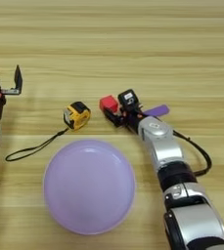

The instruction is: Move the objects on the table

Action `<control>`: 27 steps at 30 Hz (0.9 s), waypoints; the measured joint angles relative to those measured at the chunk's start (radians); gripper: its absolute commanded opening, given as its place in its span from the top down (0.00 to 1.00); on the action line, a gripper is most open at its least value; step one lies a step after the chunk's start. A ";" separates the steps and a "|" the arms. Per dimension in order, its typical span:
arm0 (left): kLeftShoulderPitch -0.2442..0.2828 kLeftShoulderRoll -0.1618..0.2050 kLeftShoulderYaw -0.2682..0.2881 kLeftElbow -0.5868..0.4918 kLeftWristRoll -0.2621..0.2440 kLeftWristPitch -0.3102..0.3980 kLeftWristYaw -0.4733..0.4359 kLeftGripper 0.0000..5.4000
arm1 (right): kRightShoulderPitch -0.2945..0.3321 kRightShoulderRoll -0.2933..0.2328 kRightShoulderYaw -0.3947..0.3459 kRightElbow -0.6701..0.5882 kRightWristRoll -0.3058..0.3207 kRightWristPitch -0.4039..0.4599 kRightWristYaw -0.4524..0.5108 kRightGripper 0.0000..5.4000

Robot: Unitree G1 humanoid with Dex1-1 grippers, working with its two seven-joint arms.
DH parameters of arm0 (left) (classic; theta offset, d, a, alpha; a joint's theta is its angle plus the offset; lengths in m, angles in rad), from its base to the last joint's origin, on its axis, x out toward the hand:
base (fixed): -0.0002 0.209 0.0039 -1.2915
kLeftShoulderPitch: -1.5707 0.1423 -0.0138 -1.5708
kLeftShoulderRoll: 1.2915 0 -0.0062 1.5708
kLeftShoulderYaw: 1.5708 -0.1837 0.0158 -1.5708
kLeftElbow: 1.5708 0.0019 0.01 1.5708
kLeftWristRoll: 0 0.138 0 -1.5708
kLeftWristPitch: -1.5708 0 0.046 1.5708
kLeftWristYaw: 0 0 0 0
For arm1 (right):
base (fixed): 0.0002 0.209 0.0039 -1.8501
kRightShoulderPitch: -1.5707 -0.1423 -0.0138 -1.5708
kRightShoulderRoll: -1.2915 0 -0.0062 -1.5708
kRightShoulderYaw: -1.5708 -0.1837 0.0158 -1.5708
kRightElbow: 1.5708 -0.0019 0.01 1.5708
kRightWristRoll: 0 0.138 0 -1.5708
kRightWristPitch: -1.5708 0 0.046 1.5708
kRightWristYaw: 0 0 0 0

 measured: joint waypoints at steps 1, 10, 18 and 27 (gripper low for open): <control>0.000 0.000 0.000 0.000 0.002 0.000 0.000 0.00 | -0.005 0.003 0.004 0.006 -0.006 -0.001 -0.001 0.50; 0.000 -0.002 0.000 0.001 0.004 -0.001 0.000 0.00 | -0.067 0.026 0.014 0.097 -0.019 -0.024 0.002 0.57; 0.000 -0.002 0.000 0.001 0.004 -0.001 0.000 0.00 | -0.095 0.034 0.013 0.154 -0.020 -0.053 0.002 0.57; 0.000 -0.002 0.000 0.001 0.005 -0.001 0.000 0.00 | -0.095 0.032 0.011 0.152 -0.020 -0.056 0.011 0.57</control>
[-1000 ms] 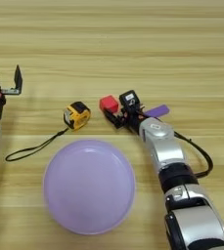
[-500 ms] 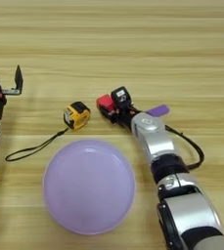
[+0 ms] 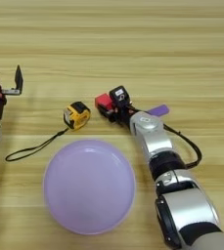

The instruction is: Move the objects on the table

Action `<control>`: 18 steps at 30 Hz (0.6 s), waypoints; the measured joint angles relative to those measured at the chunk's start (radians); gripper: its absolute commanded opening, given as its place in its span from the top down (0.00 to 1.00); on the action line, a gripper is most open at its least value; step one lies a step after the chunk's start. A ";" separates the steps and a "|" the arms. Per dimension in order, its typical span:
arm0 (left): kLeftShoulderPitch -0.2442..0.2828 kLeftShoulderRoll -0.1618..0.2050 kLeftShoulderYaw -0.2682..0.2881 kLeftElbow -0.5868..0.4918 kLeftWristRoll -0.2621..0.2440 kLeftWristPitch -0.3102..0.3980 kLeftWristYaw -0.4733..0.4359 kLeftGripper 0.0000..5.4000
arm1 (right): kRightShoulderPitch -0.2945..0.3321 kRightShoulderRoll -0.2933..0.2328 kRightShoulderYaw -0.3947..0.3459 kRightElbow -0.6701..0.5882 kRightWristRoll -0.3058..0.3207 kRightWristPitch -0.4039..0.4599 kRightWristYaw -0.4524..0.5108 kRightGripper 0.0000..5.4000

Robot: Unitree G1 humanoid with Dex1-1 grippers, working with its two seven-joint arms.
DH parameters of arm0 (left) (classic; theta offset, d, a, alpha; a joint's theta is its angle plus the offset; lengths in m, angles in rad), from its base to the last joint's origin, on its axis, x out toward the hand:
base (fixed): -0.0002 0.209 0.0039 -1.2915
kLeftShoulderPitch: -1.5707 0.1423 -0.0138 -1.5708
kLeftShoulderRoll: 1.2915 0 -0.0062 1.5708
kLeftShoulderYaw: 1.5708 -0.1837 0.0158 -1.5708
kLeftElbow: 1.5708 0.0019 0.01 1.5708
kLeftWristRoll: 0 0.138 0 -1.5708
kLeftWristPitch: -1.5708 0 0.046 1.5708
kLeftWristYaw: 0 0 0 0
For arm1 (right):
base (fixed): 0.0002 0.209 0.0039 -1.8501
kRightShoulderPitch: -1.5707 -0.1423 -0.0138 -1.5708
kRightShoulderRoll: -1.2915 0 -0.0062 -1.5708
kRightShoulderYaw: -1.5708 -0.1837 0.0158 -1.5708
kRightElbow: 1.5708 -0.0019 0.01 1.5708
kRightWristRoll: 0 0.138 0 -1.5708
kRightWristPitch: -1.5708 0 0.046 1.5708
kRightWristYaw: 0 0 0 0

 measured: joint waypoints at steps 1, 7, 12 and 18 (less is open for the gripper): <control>0.000 0.000 0.000 0.000 0.000 0.000 0.000 0.00 | 0.002 -0.002 0.000 -0.006 0.000 0.001 0.004 0.57; -0.001 -0.001 0.000 0.002 0.001 -0.002 0.000 0.00 | 0.032 -0.019 -0.006 -0.138 0.013 0.000 0.035 0.57; -0.001 -0.002 0.000 0.003 0.001 -0.003 0.000 0.00 | 0.076 -0.037 -0.009 -0.289 0.038 0.001 0.086 0.57; -0.001 -0.002 0.000 0.003 0.001 -0.004 0.000 0.00 | 0.114 -0.086 -0.011 -0.422 0.060 0.005 0.148 0.57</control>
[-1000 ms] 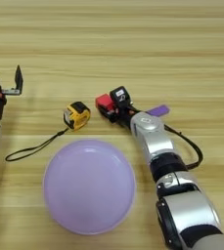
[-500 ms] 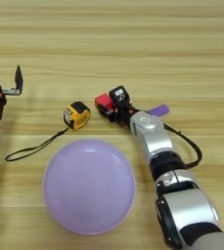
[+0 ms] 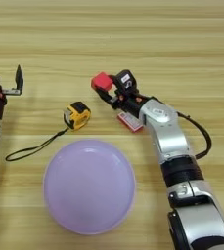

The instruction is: Move the objects on the table

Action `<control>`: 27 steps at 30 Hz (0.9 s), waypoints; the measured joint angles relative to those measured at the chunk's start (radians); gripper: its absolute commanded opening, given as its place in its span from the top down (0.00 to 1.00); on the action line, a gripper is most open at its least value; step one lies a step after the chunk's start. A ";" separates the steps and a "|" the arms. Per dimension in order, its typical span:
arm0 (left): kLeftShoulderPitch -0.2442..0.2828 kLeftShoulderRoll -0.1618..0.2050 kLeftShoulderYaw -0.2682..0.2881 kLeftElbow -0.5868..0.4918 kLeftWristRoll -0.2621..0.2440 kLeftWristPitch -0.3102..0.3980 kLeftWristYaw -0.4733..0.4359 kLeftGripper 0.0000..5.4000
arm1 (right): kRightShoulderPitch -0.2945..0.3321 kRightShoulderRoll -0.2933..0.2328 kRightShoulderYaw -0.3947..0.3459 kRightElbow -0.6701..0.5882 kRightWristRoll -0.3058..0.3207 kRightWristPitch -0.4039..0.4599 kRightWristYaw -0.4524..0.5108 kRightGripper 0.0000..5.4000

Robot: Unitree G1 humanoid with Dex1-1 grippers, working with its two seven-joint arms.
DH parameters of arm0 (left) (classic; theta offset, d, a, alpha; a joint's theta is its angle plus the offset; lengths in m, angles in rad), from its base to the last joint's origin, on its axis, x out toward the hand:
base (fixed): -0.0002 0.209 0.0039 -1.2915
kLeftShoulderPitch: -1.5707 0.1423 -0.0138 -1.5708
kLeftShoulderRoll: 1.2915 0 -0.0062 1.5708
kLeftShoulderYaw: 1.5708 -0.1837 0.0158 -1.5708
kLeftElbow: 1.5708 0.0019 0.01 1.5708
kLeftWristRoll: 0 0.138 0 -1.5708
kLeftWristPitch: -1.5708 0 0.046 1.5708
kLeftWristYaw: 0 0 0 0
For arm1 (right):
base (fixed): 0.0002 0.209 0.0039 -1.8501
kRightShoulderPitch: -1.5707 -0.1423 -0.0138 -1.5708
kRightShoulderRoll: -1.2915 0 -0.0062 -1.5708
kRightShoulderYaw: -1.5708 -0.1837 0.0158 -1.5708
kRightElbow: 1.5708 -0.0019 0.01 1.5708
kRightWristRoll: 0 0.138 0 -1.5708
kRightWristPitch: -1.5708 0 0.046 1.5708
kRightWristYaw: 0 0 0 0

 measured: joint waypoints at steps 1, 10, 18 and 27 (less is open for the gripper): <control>0.000 0.000 0.000 0.000 0.000 0.000 0.000 0.00 | 0.002 -0.007 0.000 -0.007 0.000 0.001 0.009 0.57; 0.001 -0.004 -0.011 -0.030 -0.039 -0.032 -0.093 0.00 | 0.038 -0.111 -0.002 -0.103 0.043 0.003 0.143 0.57; 0.050 -0.027 -0.059 -0.180 -0.147 -0.034 -0.334 0.00 | 0.104 -0.185 -0.002 -0.230 0.104 0.015 0.273 0.57; 0.193 -0.019 -0.192 -0.441 -0.252 0.063 -0.648 0.00 | 0.173 -0.249 0.030 -0.321 0.108 -0.008 0.378 0.57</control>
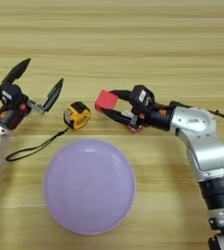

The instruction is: Move the objects on the table

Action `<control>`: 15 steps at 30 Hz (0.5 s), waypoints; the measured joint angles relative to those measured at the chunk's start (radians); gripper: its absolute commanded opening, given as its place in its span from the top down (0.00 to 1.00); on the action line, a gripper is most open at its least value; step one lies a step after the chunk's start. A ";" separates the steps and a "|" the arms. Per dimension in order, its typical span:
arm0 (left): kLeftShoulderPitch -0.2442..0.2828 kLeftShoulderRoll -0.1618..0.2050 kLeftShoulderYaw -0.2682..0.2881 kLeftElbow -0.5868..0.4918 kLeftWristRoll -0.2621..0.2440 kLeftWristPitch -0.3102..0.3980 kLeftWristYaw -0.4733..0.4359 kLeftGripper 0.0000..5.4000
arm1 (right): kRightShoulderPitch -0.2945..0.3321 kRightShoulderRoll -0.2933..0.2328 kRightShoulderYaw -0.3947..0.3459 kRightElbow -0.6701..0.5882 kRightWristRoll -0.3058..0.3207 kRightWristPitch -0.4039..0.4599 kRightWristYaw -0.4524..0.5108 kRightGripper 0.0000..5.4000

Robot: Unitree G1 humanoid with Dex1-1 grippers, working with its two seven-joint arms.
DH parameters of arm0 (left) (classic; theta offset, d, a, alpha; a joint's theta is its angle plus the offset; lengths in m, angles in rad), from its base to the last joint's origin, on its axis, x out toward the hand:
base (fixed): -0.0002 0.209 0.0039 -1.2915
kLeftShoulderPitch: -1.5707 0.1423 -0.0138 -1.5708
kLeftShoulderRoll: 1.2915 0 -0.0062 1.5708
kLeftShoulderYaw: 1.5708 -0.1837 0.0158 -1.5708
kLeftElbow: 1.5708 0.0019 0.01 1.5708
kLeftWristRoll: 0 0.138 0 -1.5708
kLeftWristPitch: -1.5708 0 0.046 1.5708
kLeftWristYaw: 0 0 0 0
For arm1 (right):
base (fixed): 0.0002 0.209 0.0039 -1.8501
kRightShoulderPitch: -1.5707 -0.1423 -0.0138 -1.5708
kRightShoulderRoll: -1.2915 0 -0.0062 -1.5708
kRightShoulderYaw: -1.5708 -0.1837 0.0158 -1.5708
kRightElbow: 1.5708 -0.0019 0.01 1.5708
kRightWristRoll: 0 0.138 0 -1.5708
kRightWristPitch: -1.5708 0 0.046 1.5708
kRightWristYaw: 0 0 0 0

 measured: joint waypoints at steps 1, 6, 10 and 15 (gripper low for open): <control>0.013 0.002 -0.013 -0.025 -0.014 0.015 -0.026 0.00 | 0.003 -0.006 0.002 -0.008 0.000 -0.001 0.008 0.57; 0.072 0.035 -0.071 -0.152 -0.050 0.101 -0.146 0.00 | 0.029 -0.039 0.014 -0.046 0.004 -0.016 0.054 0.57; 0.102 0.071 -0.107 -0.206 -0.054 0.151 -0.218 0.00 | 0.042 -0.054 0.024 -0.075 0.018 -0.017 0.092 0.57; 0.125 0.110 -0.147 -0.249 -0.057 0.201 -0.297 0.00 | 0.058 -0.073 0.035 -0.088 0.019 -0.017 0.121 0.57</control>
